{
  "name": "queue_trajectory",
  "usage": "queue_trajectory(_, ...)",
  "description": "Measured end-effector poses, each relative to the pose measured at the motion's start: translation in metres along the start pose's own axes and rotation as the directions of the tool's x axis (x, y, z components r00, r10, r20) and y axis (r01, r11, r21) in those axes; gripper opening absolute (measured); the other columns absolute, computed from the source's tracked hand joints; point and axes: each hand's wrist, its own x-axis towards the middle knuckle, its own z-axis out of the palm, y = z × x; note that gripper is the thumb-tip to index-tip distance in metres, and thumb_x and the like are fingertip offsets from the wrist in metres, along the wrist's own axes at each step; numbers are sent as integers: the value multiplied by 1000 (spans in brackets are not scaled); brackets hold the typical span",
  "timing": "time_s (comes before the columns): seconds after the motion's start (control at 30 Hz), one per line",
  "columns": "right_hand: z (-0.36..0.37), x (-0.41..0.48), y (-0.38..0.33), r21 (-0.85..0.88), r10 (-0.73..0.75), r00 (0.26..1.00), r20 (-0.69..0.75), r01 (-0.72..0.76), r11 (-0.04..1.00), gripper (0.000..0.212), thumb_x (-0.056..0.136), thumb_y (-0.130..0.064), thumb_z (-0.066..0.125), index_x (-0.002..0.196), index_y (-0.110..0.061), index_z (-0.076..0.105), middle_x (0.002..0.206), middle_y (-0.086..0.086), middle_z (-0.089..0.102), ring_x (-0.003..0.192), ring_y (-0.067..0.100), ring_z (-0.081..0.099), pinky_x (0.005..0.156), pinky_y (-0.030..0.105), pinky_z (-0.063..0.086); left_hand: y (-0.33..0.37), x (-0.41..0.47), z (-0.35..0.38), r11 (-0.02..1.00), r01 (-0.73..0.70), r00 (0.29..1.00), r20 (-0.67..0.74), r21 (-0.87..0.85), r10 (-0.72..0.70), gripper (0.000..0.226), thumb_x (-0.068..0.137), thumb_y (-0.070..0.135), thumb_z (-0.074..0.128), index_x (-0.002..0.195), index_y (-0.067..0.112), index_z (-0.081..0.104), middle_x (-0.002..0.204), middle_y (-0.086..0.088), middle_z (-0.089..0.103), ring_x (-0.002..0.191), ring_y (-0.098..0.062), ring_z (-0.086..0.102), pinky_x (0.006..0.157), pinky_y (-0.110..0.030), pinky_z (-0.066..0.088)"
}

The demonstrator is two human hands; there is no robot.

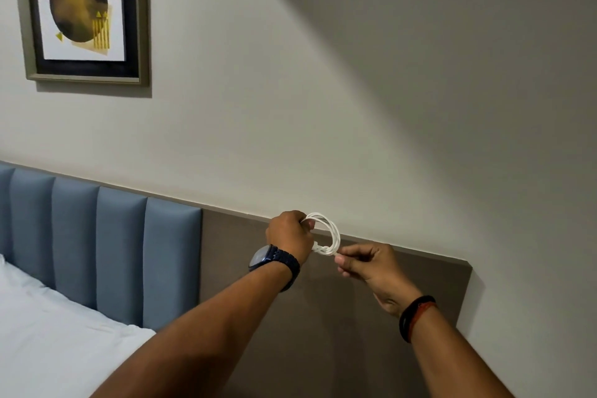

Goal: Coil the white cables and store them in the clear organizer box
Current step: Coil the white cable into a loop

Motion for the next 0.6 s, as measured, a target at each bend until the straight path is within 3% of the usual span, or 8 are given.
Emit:
queue_trajectory(0.27,14,4,0,143,182,982,-52,-173,975,11,74,8,71,72,-3,72,59,6,69,50,12,60,48,19,51,-7,6,14,979,20,992,-126,205,6,20,93,16,50,89,5,67,93,-14,69,87,-33,61,63,-30,33)
queue_trajectory(0.37,21,5,0,149,180,982,-58,-170,974,10,75,6,71,82,-2,71,65,7,67,55,12,60,52,19,52,-13,9,18,958,-5,987,-153,286,51,26,96,20,45,91,4,64,97,-14,65,87,-35,60,61,-31,30)
queue_trajectory(0.47,27,5,-1,122,152,986,-63,-143,982,8,70,-2,78,75,-5,73,67,7,67,57,12,59,53,19,52,-20,10,20,955,-19,983,-166,296,72,26,96,20,45,88,2,63,95,-15,64,85,-37,59,58,-31,28)
queue_trajectory(0.6,35,6,0,18,128,979,-161,-127,992,28,58,-20,88,72,-1,73,68,9,68,59,16,57,59,27,51,-28,7,25,959,-60,981,-159,277,107,26,94,19,47,84,2,63,92,-15,64,81,-35,59,57,-30,29)
